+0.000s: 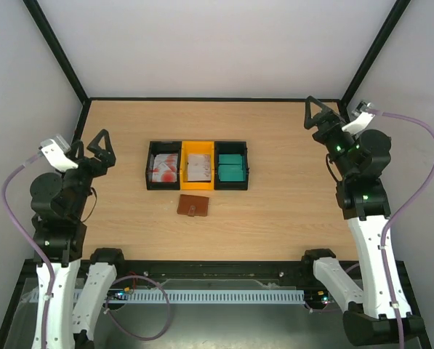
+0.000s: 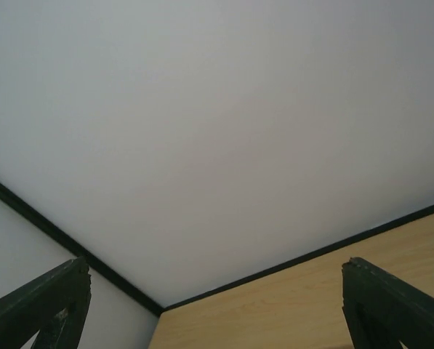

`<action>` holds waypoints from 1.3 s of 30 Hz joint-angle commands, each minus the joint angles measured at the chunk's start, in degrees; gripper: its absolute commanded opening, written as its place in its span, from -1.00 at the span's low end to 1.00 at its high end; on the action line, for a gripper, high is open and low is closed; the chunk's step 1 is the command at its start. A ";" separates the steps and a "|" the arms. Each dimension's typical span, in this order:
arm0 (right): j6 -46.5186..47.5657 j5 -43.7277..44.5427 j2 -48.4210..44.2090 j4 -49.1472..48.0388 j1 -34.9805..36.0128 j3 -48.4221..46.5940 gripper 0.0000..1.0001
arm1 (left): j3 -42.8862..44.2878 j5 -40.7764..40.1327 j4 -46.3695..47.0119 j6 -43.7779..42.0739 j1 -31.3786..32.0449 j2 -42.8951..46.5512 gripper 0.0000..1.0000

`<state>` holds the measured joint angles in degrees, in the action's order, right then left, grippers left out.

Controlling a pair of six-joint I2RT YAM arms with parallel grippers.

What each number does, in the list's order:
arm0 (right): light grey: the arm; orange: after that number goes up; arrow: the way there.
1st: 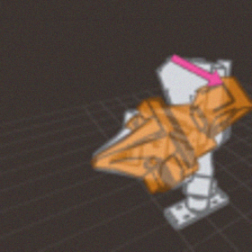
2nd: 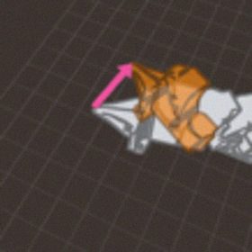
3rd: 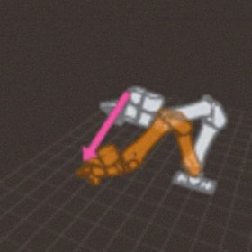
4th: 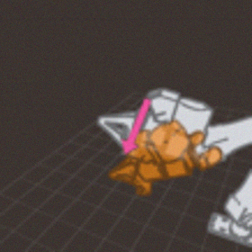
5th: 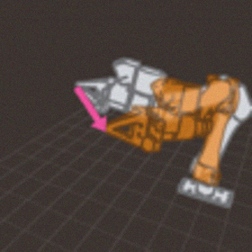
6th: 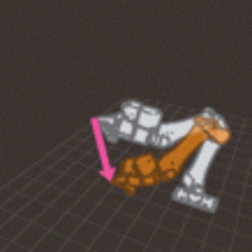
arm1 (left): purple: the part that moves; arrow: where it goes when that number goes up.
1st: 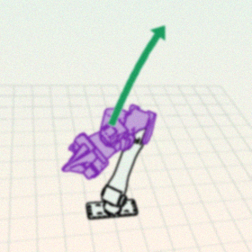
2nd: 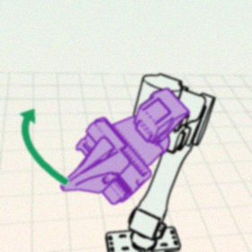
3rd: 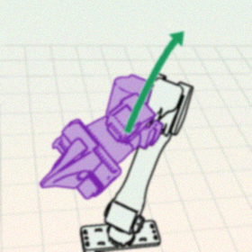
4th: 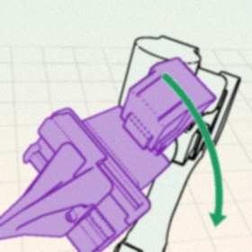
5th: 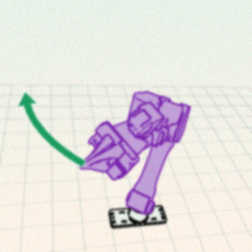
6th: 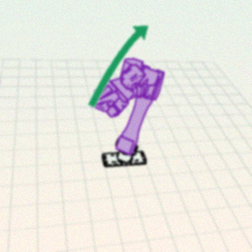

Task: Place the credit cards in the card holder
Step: Open the card holder at the center of the board.

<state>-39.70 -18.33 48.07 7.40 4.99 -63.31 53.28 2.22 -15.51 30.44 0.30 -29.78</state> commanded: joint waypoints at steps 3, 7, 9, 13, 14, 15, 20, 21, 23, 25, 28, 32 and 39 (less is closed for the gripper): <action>-8.44 -13.48 0.65 0.22 -2.74 3.54 0.75 | -4.87 7.18 0.34 2.98 -1.85 1.75 0.98; -8.54 -20.16 3.86 -1.22 -3.31 7.67 0.69 | -10.39 8.11 3.56 6.48 -2.22 1.46 0.99; -7.12 -20.83 5.10 -1.81 -2.79 10.68 0.75 | -13.78 10.67 6.74 7.76 -2.32 0.43 0.99; -3.38 -18.91 8.72 -0.79 1.12 14.09 0.91 | -18.45 17.37 11.28 9.50 -2.39 -4.58 0.99; -2.91 -18.35 10.00 -0.84 2.44 14.71 0.92 | -19.18 18.77 11.34 9.66 -2.18 -6.30 0.99; -2.63 -17.60 11.16 -1.12 3.94 15.48 0.93 | -19.87 19.73 11.01 9.82 -1.81 -7.86 0.99; -0.57 -11.07 15.61 -1.22 14.59 18.39 0.90 | -23.60 17.82 6.98 10.82 4.07 -12.43 1.00; -0.64 -9.59 16.31 -1.17 16.54 19.15 0.89 | -25.06 16.88 6.33 11.56 5.72 -12.56 1.00; -0.74 -7.58 17.65 -0.81 20.03 20.66 0.84 | -27.53 15.73 5.48 13.80 9.14 -12.70 1.00; -0.59 -5.62 18.89 0.49 23.51 21.50 0.77 | -30.05 15.05 5.07 16.44 12.27 -12.84 1.00; -0.40 -2.76 19.53 1.71 28.76 22.93 0.69 | -33.15 14.30 5.34 20.23 16.70 -12.96 1.00; 0.41 -1.22 21.14 0.24 34.96 23.97 0.57 | -36.05 14.40 8.89 23.16 20.67 -14.88 0.80; 2.97 3.09 32.17 -1.64 44.71 18.44 0.37 | -35.95 9.87 13.88 24.43 28.21 -24.48 0.34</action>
<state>-38.74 -19.64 75.26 7.05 45.91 -40.97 16.97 15.38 -5.54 53.36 25.21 -50.24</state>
